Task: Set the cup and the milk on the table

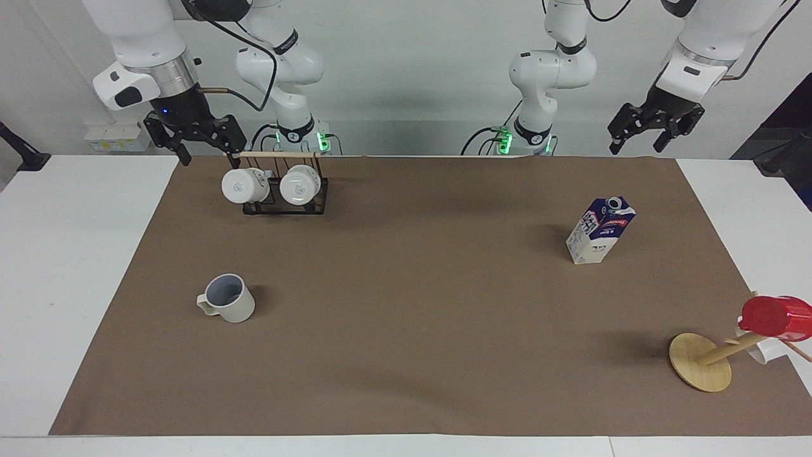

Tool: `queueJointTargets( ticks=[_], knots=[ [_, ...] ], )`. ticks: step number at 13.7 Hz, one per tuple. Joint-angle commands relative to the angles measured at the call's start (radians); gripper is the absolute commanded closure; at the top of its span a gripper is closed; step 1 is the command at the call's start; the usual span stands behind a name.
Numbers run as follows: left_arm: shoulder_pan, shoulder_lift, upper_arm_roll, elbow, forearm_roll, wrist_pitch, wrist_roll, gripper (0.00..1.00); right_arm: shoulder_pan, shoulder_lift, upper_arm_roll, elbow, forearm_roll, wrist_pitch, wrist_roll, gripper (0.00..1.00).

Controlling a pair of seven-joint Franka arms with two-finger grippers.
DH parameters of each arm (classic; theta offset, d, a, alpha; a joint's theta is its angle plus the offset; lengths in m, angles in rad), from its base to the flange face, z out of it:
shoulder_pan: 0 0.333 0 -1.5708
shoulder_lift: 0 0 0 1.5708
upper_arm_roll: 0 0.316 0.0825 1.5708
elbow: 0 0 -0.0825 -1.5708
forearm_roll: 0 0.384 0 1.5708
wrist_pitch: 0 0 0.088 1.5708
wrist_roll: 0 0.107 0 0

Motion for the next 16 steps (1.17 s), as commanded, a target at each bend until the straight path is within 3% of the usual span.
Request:
queueJointTargets(
  ticks=[1, 16],
  knots=[
    [0.006, 0.002, -0.005, 0.020, 0.016, -0.023, -0.010, 0.00, -0.015, -0.010, 0.006, -0.006, 0.027, 0.009, 0.008, 0.00],
    [0.004, 0.002, -0.005, 0.020, 0.016, -0.024, -0.010, 0.00, -0.024, -0.010, 0.003, -0.015, 0.026, 0.059, -0.003, 0.00]
  ],
)
